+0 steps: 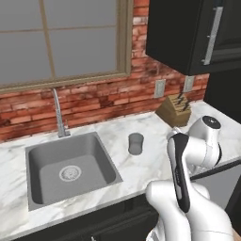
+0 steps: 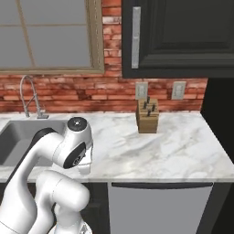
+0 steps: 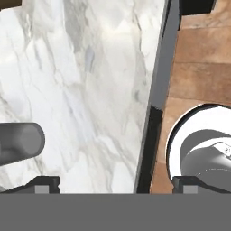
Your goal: Move the glass cup from next to the sink to the open cabinet. Then, move the bowl with the steak to the fridge to clear the area for faucet cleaning.
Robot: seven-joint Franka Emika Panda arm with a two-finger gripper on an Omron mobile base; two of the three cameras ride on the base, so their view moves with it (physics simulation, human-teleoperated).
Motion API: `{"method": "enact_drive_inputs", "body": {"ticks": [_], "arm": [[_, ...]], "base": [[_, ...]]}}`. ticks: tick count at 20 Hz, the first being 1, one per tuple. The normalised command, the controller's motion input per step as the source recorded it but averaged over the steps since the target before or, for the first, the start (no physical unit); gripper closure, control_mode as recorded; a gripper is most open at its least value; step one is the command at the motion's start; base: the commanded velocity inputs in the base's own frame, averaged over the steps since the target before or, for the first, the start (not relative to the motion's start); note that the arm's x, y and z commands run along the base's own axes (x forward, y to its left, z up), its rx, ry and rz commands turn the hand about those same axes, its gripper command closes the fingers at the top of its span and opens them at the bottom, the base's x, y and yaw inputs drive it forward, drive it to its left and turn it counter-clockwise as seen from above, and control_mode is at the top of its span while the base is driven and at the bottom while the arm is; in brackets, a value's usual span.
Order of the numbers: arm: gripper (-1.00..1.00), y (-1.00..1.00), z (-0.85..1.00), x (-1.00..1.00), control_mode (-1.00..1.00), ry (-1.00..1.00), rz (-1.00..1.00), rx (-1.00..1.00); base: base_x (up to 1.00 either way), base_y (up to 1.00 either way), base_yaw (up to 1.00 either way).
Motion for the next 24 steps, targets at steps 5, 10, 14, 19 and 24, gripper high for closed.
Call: {"method": "enact_drive_inputs", "body": {"ticks": [5,10,14,19,24], "arm": [[-1.0,0.0,0.0,0.0,1.0,0.0,0.0,0.0],[-1.0,0.0,0.0,0.0,1.0,0.0,0.0,0.0],[-1.0,0.0,0.0,0.08,-1.0,0.0,0.0,0.0],[-1.0,0.1,-0.04,0.37,-1.0,0.0,0.01,0.0],[-1.0,0.19,-0.11,0.5,-1.0,0.0,0.03,-0.01]], "base": [[0.41,0.08,-0.01],[0.36,0.11,0.0],[0.27,0.12,0.0],[0.0,0.0,0.0],[0.0,0.0,0.0]]}}
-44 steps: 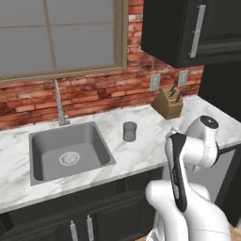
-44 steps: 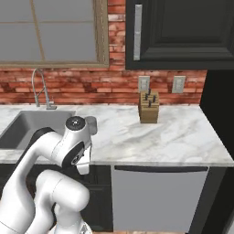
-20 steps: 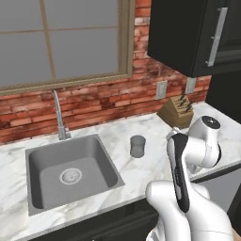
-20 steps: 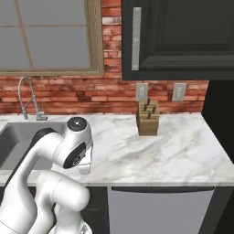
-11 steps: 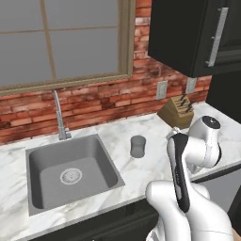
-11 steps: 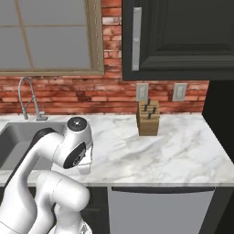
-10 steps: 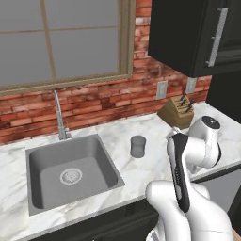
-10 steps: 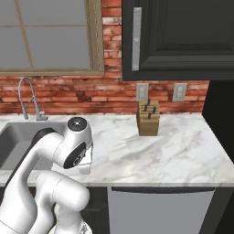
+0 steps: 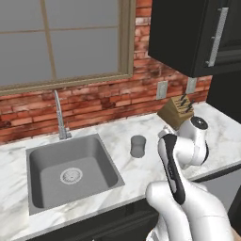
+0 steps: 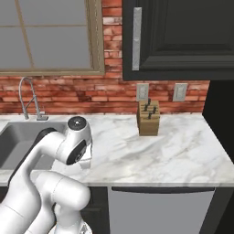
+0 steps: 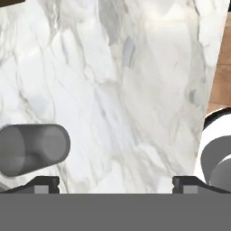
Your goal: Move the glass cup from next to the sink to the open cabinet. Then, move the bowl with the steak to the fridge to clear the area for faucet cleaning.
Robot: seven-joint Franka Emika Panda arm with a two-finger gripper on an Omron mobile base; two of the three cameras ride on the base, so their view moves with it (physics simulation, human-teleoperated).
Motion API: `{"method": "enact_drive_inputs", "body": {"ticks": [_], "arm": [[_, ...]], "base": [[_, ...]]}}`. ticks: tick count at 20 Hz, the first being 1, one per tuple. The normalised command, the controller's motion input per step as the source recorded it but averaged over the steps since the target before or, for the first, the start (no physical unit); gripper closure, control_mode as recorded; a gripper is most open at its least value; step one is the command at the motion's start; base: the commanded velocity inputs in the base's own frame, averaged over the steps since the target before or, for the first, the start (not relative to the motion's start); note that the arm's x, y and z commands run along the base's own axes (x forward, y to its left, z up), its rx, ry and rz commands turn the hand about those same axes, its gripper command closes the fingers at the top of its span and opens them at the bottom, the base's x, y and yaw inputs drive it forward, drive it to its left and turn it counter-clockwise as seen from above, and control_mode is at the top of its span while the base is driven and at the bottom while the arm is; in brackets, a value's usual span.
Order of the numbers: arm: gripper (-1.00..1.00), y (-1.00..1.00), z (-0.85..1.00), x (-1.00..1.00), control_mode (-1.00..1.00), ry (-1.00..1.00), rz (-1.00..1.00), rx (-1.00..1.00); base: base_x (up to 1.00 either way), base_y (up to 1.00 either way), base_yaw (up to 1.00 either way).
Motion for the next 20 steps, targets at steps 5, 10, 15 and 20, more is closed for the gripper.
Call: {"method": "enact_drive_inputs", "body": {"ticks": [5,10,15,20], "arm": [[-1.0,0.0,-0.18,0.51,-1.0,0.0,0.17,0.0],[-1.0,0.0,-0.03,0.32,-1.0,0.0,0.29,0.0],[-1.0,0.32,0.0,0.36,-1.0,0.0,0.11,-0.08],[-1.0,0.32,0.0,0.4,-1.0,0.0,0.0,-0.12]], "base": [[0.0,0.0,0.0],[0.0,0.0,0.0],[0.0,0.0,0.0],[0.0,0.0,0.0]]}}
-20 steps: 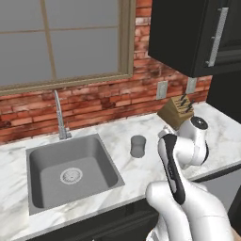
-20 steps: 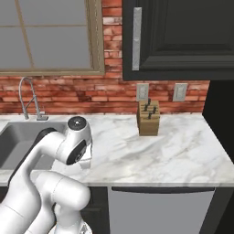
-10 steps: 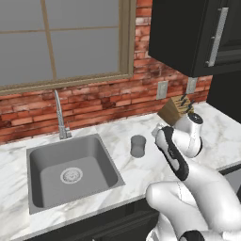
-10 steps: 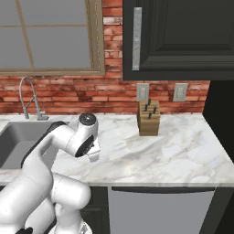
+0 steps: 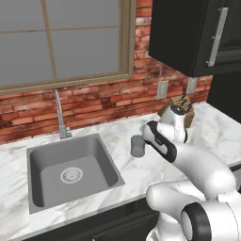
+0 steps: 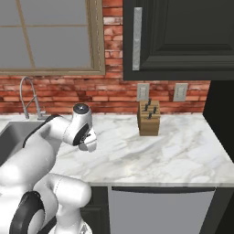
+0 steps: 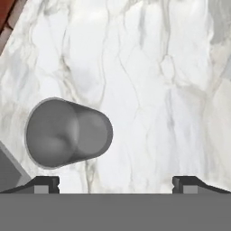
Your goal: Move the glass cup from next to the sink to the open cabinet. Then, move the bowl with the steak to the fridge to clear the area for faucet cleaning.
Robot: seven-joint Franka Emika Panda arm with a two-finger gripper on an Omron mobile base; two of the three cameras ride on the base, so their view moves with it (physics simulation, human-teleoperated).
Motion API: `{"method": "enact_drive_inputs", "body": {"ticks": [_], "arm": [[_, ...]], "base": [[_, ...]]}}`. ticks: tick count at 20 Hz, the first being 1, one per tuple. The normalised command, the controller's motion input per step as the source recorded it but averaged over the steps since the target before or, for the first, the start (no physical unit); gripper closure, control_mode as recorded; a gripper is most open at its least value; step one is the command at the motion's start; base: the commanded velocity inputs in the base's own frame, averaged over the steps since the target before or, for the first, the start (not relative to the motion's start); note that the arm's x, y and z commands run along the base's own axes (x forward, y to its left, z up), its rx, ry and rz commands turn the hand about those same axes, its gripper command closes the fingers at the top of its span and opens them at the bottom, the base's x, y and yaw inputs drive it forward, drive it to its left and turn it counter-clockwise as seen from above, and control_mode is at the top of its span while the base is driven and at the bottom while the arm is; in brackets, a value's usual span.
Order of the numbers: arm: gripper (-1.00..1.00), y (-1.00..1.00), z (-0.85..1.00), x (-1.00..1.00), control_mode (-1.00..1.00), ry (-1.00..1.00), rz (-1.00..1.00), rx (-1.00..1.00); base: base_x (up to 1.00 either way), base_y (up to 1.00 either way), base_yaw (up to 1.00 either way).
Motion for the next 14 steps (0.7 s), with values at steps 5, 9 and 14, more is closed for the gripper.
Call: {"method": "enact_drive_inputs", "body": {"ticks": [5,9,14], "arm": [[-1.0,0.07,-0.02,0.36,-1.0,0.0,0.01,-0.09],[-1.0,0.0,-0.17,0.38,-1.0,0.0,0.02,-0.04],[-1.0,0.0,-0.12,0.41,-1.0,0.01,0.07,0.0]], "base": [[0.0,0.0,0.0],[0.0,0.0,0.0],[0.0,0.0,0.0]]}}
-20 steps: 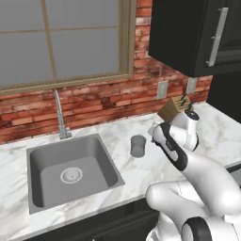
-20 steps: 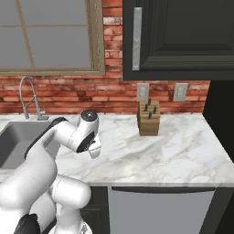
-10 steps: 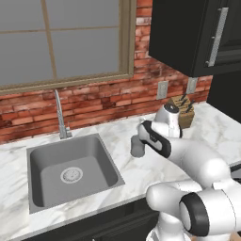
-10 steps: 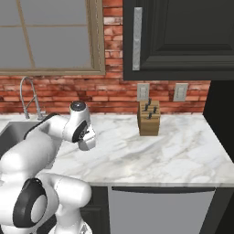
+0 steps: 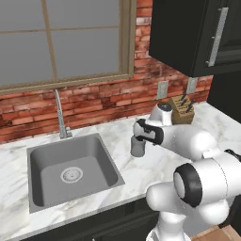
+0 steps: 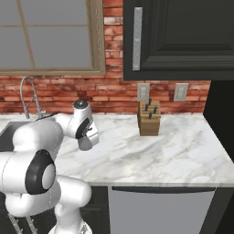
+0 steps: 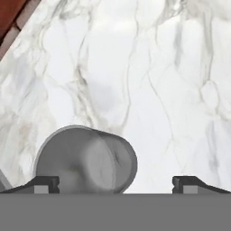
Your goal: Move the glass cup from next to the sink to the open cabinet. Then, move the bowl with the steak to the fridge to clear the area for faucet cleaning.
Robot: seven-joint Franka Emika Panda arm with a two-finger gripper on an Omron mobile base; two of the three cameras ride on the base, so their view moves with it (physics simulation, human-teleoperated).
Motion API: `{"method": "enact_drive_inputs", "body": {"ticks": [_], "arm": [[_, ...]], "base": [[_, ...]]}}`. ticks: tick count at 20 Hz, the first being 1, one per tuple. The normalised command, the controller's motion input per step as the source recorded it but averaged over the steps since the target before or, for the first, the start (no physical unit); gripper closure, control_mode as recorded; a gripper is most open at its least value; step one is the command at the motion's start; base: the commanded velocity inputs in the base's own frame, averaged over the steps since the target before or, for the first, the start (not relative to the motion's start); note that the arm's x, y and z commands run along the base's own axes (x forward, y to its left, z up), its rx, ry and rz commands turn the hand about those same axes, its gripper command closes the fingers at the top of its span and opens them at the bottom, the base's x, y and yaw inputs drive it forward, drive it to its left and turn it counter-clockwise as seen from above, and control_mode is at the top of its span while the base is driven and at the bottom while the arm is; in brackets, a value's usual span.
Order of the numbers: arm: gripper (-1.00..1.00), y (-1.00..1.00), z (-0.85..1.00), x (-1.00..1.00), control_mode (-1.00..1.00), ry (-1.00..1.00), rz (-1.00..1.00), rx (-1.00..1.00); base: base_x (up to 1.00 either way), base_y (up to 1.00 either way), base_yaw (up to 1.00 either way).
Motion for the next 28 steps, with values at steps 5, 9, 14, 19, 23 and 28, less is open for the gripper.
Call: {"method": "enact_drive_inputs", "body": {"ticks": [5,9,14,19,23,28], "arm": [[-1.0,-0.02,-0.09,0.54,-1.0,0.0,0.08,0.0],[-1.0,0.01,-0.03,0.13,-1.0,0.01,0.04,0.0],[-1.0,0.0,-0.4,0.0,-1.0,0.02,0.03,0.0],[-1.0,0.0,-0.52,0.0,-1.0,0.04,0.05,0.0],[-1.0,0.0,-0.37,0.08,-1.0,0.05,0.02,0.0],[-1.0,0.0,-0.26,-0.09,-1.0,0.03,0.03,-0.01]], "base": [[0.0,0.0,0.0],[0.0,0.0,0.0],[0.0,0.0,0.0],[0.0,0.0,0.0],[0.0,0.0,0.0],[0.0,0.0,0.0]]}}
